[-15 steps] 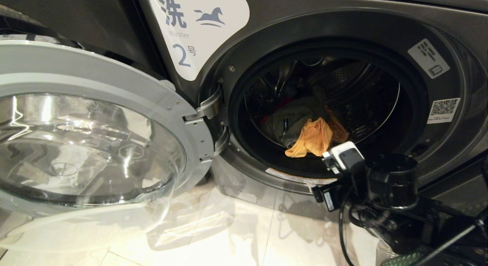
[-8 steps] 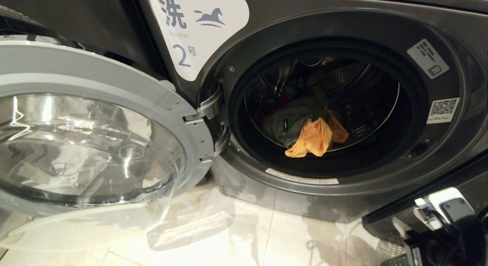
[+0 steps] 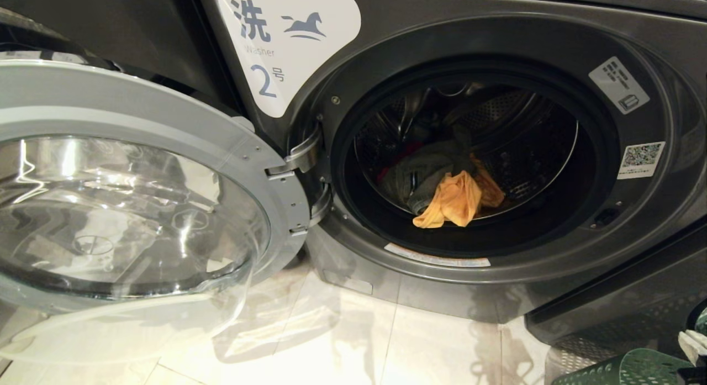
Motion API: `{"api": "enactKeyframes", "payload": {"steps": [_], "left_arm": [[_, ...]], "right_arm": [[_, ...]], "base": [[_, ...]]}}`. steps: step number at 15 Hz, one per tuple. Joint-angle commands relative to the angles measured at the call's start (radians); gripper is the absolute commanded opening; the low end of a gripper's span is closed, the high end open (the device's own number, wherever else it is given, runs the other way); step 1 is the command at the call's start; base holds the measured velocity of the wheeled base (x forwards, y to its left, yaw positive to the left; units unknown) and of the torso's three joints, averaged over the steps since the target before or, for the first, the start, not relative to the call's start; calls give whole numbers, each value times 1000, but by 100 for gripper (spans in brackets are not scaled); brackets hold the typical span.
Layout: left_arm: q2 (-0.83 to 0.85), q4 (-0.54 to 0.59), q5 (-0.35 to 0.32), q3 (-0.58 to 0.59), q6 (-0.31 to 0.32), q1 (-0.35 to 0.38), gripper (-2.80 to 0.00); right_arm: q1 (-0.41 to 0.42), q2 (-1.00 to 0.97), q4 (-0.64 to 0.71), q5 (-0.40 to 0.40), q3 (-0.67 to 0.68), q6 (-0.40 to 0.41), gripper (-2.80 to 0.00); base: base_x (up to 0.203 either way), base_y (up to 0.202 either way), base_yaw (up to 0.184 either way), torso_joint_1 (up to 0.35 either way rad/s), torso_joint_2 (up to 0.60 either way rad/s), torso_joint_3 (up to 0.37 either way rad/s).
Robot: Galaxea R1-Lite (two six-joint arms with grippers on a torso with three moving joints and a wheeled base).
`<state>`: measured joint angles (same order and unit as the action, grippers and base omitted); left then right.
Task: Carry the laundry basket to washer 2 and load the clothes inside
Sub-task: Place the clothes into the washing machine, then close the washing machine door with the left hand
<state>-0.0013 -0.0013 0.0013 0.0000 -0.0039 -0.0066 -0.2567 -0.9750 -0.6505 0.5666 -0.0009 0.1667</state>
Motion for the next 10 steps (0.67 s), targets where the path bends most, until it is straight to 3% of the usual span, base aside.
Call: {"api": "enactKeyframes", "payload": {"steps": [1, 3, 6, 10], "left_arm": [[1, 0, 0, 0, -1, 0, -280], [1, 0, 0, 0, -1, 0, -280], [1, 0, 0, 0, -1, 0, -280], [1, 0, 0, 0, -1, 0, -280]], "right_arm": [[11, 62, 87, -16, 1, 0, -280], [41, 146, 279, -82, 2, 0, -280], [95, 239, 418, -169, 2, 9, -280], [113, 261, 406, -206, 1, 38, -280]], "base": [[0, 0, 0, 0, 0, 0], [0, 0, 0, 0, 0, 0], [0, 0, 0, 0, 0, 0], [0, 0, 0, 0, 0, 0]]}}
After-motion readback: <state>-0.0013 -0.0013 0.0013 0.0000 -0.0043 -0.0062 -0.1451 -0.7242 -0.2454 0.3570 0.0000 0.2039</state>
